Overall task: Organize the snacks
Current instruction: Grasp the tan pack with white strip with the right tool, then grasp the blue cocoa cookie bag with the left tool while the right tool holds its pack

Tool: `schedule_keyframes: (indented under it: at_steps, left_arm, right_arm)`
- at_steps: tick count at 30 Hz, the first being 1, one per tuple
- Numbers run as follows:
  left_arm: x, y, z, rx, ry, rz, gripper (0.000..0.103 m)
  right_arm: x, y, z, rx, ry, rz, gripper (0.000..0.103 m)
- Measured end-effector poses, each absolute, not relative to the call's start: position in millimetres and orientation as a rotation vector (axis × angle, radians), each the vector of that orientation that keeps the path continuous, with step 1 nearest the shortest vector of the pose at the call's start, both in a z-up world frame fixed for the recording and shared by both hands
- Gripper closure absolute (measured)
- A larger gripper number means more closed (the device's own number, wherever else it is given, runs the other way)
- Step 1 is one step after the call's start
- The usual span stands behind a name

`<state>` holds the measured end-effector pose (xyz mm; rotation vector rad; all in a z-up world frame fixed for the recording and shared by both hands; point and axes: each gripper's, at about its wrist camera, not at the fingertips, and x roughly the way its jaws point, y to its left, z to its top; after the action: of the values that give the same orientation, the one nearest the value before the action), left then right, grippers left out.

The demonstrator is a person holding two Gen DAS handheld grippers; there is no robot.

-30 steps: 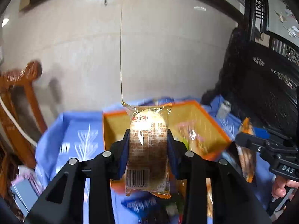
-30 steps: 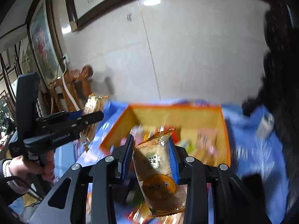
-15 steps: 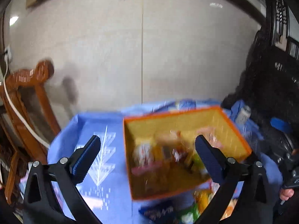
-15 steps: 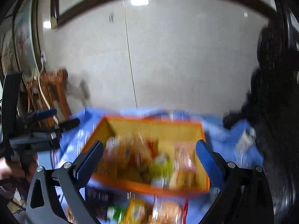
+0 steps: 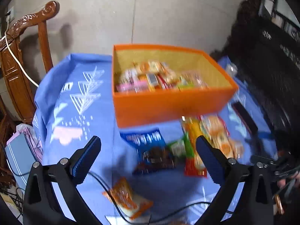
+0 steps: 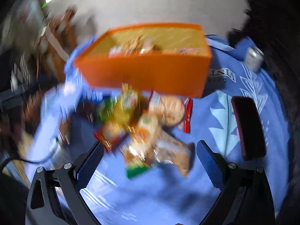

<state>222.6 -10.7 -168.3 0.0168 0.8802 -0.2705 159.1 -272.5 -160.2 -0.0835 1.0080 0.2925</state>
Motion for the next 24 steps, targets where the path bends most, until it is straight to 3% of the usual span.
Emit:
schedule_keyframes:
  at_steps: [4, 10, 16, 18, 19, 20, 24]
  left_arm:
    - [207, -15, -172, 0.041, 0.892, -0.273, 0.004]
    - [199, -17, -169, 0.036, 0.904, -0.256, 0.004]
    - [192, -22, -173, 0.105, 0.880, -0.268, 0.004]
    - [192, -25, -178, 0.134, 0.874, -0.292, 0.004]
    - [192, -27, -179, 0.149, 0.871, -0.300, 0.004]
    - [193, -28, -181, 0.169, 0.869, -0.308, 0.004]
    - [203, -35, -193, 0.232, 0.864, -0.331, 0.004]
  right_arm:
    - [158, -261, -179, -0.337, 0.995, 0.354, 0.004]
    - [170, -255, -211, -0.601, 1.026, 0.539, 0.027]
    - [176, -252, -219, -0.763, 1.021, 0.672, 0.029]
    - [181, -248, -222, -0.785, 1.015, 0.698, 0.053]
    - [183, -247, -224, -0.783, 1.030, 0.709, 0.057]
    - [184, -247, -225, -0.797, 1.029, 0.700, 0.066]
    - [188, -259, -215, -0.677, 1.065, 0.648, 0.074]
